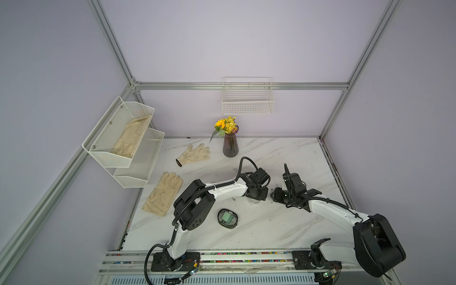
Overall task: Pack away charging kits
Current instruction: Pick up the charging cable from the center of the board.
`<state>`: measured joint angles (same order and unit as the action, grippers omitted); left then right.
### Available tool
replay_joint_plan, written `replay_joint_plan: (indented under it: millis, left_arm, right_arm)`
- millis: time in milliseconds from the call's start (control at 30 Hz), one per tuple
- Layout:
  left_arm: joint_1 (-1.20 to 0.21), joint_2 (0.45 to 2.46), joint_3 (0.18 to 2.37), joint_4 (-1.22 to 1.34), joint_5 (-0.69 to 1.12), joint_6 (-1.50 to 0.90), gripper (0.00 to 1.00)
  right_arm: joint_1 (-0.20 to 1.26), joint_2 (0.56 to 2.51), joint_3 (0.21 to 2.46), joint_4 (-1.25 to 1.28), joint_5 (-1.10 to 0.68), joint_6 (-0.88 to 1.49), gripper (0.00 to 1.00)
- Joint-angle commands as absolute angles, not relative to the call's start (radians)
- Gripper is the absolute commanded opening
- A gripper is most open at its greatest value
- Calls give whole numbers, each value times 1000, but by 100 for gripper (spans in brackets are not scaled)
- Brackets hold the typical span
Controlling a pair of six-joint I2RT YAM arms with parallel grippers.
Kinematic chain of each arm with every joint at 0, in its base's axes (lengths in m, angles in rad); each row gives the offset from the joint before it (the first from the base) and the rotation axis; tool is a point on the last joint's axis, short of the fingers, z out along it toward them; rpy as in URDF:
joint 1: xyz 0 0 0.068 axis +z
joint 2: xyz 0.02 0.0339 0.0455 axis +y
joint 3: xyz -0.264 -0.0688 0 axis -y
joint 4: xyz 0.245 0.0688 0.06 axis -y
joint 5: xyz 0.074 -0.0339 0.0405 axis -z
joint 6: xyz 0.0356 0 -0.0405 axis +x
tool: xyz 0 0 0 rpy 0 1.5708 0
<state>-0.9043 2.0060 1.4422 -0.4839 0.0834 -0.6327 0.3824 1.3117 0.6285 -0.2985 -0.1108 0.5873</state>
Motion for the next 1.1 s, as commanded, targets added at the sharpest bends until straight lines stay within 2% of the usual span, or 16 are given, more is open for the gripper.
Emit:
replay_joint_plan:
  millis: [0,133,267,433,667,833,1067]
  left_arm:
    - [-902,1939,1377,-379,127,-678,0]
    - [-897,1932,1372,-365,150,-669,0]
    - [-894,1923,1370,-364,158,-662,0]
    - [-891,1915,1359,-360,161,-655,0]
    - [-890,1902,1335,-347,172,-653,0]
    - [-885,1897,1332,-347,168,-652,0]
    - [-871,1896,1339,-348,173,-649,0]
  right_arm:
    - [385,1316,611,-280,-48,628,41]
    - [384,1316,591,-273,-27,657,42]
    - [383,1332,578,-257,3,676,48]
    - [365,1362,575,-227,17,675,47]
    - [325,1457,596,-153,-22,632,39]
    - [325,1494,609,-138,-48,621,22]
    - [325,1453,595,-171,-41,618,20]
